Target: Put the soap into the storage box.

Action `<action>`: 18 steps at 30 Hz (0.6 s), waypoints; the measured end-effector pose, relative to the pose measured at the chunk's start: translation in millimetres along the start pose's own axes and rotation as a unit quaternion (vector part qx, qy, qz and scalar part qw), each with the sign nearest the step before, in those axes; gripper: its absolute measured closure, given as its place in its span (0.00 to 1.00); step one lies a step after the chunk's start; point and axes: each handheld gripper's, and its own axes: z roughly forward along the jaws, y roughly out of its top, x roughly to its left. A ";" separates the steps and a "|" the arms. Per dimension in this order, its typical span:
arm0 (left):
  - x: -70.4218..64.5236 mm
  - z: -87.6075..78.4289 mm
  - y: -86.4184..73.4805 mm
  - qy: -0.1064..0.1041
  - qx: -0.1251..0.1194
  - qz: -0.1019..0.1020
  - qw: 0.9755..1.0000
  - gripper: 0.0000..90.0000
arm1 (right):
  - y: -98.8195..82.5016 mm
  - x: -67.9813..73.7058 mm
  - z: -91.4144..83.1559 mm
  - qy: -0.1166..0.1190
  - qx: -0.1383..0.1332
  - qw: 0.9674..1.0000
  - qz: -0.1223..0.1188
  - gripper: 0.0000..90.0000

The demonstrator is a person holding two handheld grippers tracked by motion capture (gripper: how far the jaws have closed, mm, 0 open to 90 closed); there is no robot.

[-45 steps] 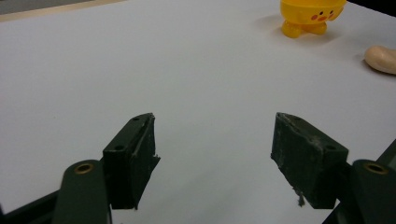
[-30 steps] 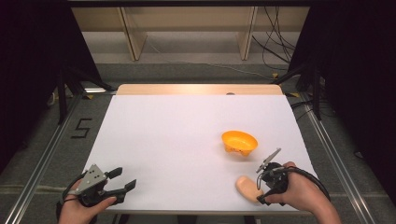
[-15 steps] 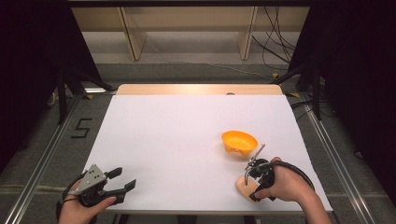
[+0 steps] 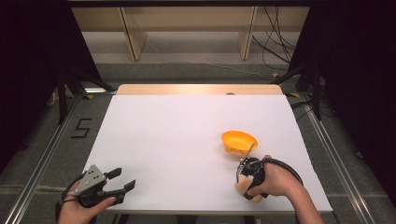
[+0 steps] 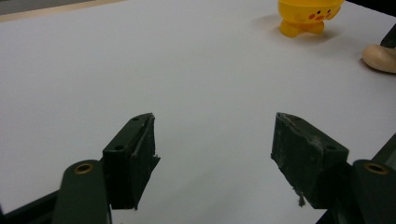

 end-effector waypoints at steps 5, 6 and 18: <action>-0.1 -2.2 0.2 0.005 0.003 0.010 1.000 0.33 | 5.1 0.3 5.8 0.000 0.010 1.000 0.005 0.34; 0.1 -2.1 0.0 0.004 0.001 0.010 1.000 0.33 | 5.0 -1.2 7.3 -0.001 0.012 1.000 -0.005 0.35; -0.1 -2.7 -0.7 0.002 -0.002 0.007 1.000 0.33 | 10.7 2.0 13.7 -0.006 0.038 0.999 -0.021 0.35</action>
